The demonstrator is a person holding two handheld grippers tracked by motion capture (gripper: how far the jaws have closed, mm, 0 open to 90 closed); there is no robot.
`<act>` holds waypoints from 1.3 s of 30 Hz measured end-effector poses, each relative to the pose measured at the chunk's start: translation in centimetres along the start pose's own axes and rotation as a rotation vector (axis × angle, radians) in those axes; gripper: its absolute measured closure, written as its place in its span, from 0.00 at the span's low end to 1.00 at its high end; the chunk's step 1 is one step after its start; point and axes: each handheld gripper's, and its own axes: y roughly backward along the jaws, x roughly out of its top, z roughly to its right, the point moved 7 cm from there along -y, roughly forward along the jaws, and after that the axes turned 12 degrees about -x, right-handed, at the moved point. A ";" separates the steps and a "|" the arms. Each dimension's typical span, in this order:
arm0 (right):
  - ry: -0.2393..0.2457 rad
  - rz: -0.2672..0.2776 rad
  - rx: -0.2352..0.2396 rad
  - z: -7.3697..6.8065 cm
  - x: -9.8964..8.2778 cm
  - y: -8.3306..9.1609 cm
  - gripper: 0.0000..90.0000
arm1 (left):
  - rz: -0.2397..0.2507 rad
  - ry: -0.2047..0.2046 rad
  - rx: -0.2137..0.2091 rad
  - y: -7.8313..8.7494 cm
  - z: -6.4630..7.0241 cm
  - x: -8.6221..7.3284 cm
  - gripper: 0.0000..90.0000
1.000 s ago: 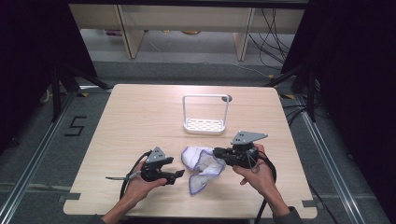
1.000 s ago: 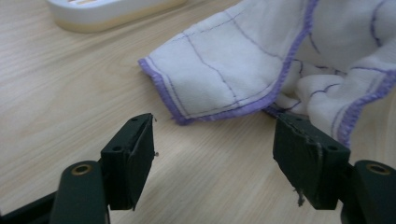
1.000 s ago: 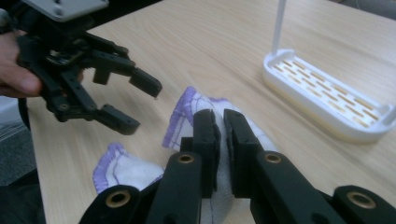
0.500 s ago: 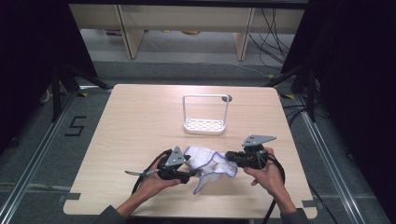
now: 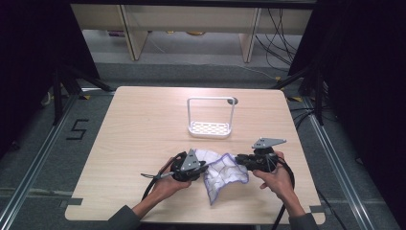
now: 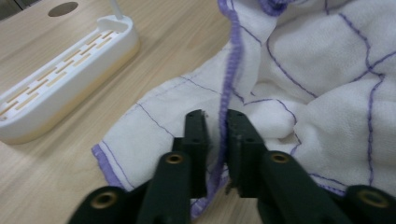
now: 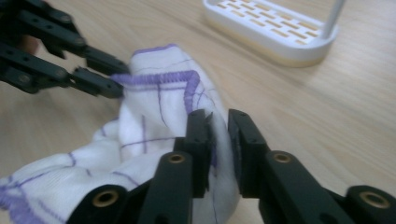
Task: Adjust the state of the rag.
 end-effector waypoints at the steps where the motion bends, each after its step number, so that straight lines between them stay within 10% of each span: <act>1: 0.000 0.000 0.000 0.0 0.0 0.0 0.82 | 0.000 0.000 0.000 0.0 0.0 0.0 0.95; 6: 0.034 0.060 -0.132 -0.7 1.6 3.1 0.54 | 0.026 0.036 0.004 1.0 -0.4 1.0 0.97; 13: -0.003 0.023 -0.142 -2.9 -0.3 4.8 0.43 | 0.048 0.064 -0.001 1.9 -0.9 1.7 0.97; 18: -0.006 -0.076 -0.114 -4.9 -4.2 3.2 0.46 | 0.047 0.070 0.007 2.6 -1.1 2.0 0.97; 26: 0.006 -0.107 -0.087 -7.4 -4.5 1.7 0.41 | 0.054 0.099 0.027 4.2 -2.3 2.0 0.97; 29: 0.036 -0.114 -0.093 -7.4 -4.8 0.9 0.50 | 0.064 0.103 0.035 4.5 -2.5 2.0 0.96; 32: 0.118 -0.160 -0.064 -7.4 -5.8 0.1 0.89 | 0.070 0.113 0.034 4.9 -2.7 2.1 0.96; 39: 0.165 -0.087 -0.080 -5.3 -4.2 2.1 0.96 | 0.062 0.121 0.041 6.8 -3.0 1.7 0.96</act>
